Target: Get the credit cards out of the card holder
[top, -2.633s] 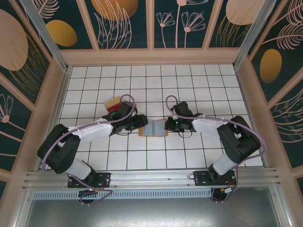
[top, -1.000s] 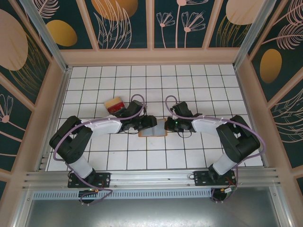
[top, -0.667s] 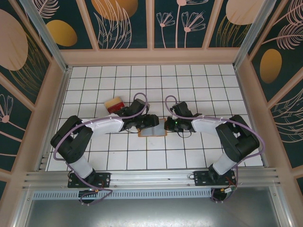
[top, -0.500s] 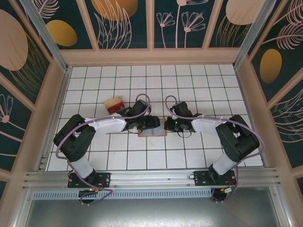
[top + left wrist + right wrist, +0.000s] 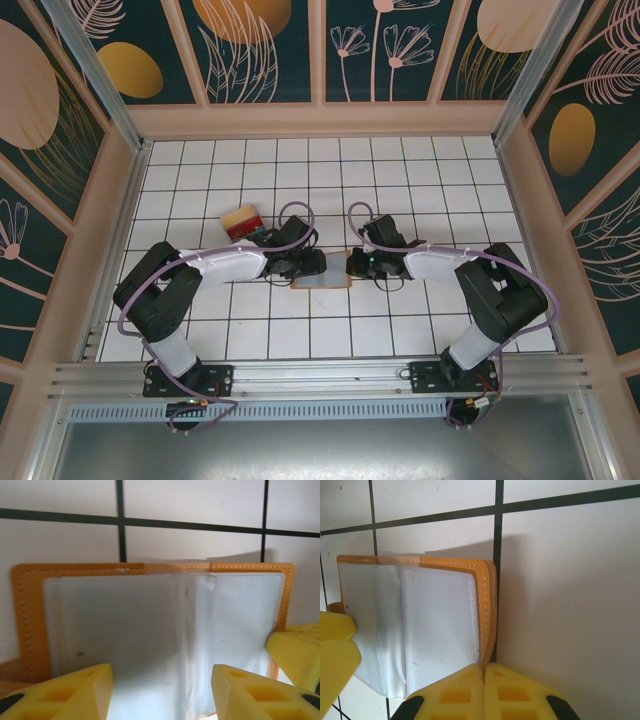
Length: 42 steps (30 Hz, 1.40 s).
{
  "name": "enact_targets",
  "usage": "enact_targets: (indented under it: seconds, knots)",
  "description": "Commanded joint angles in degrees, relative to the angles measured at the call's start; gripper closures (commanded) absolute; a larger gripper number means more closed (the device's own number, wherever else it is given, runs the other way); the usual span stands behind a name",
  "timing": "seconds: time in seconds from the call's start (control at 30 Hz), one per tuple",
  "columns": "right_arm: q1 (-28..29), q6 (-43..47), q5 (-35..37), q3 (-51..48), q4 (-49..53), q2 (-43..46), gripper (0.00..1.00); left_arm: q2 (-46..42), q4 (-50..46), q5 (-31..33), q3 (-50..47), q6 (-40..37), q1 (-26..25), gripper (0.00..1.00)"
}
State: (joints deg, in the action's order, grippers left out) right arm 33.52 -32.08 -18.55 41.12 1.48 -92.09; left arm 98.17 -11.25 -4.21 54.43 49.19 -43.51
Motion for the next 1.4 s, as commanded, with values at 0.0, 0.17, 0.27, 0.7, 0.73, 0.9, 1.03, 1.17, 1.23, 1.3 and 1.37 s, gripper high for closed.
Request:
enact_targets:
  seconds: [0.0, 0.17, 0.27, 0.7, 0.73, 0.9, 1.03, 1.17, 1.23, 1.3, 1.37]
  knots:
    - [0.3, -0.4, 0.3, 0.3, 1.1, -1.2, 1.00, -2.5, -3.9, 4.9, -0.8, 0.2, 0.2, 0.44]
    - [0.4, -0.6, 0.2, -0.2, 0.9, -0.9, 1.00, -3.9, -3.1, 5.8, -2.0, 1.0, 0.3, 0.44]
    - [0.4, -0.8, 0.1, -0.4, 0.7, -0.7, 1.00, -2.8, -2.9, 4.4, -1.9, 0.7, 0.3, 0.44]
    - [0.6, -1.1, 0.3, -1.1, 0.7, 0.2, 1.00, 1.6, -0.2, 0.5, -1.1, -0.2, 0.3, 0.44]
    - [0.5, -1.0, 0.2, -1.0, 0.7, 0.2, 1.00, 1.6, 0.5, -0.3, -1.1, -0.3, 0.3, 0.44]
    - [0.6, -1.2, 0.1, -1.2, 0.4, 0.1, 1.00, 0.6, 6.2, -5.9, -2.1, -1.5, 0.3, 0.43]
    - [0.7, -1.3, 0.1, -1.0, 0.3, -0.2, 1.00, 1.1, 7.2, -8.0, -1.7, -1.9, 0.3, 0.42]
    - [0.7, -1.3, 0.2, -1.0, 0.3, -0.1, 1.00, 1.1, 7.8, -9.0, -1.8, -1.9, 0.3, 0.39]
    - [0.7, -1.3, 0.2, -1.0, 0.3, -0.1, 1.00, 1.1, 7.1, -8.3, -1.7, -2.0, 0.3, 0.39]
    - [0.7, -1.2, 0.3, -1.0, 0.4, -0.2, 1.00, 0.6, 6.0, -6.9, -1.7, -2.1, 0.3, 0.40]
    - [0.8, -1.1, 0.3, -1.1, 0.4, -0.2, 1.00, -0.9, 4.9, -4.5, -1.7, -1.8, 0.3, 0.40]
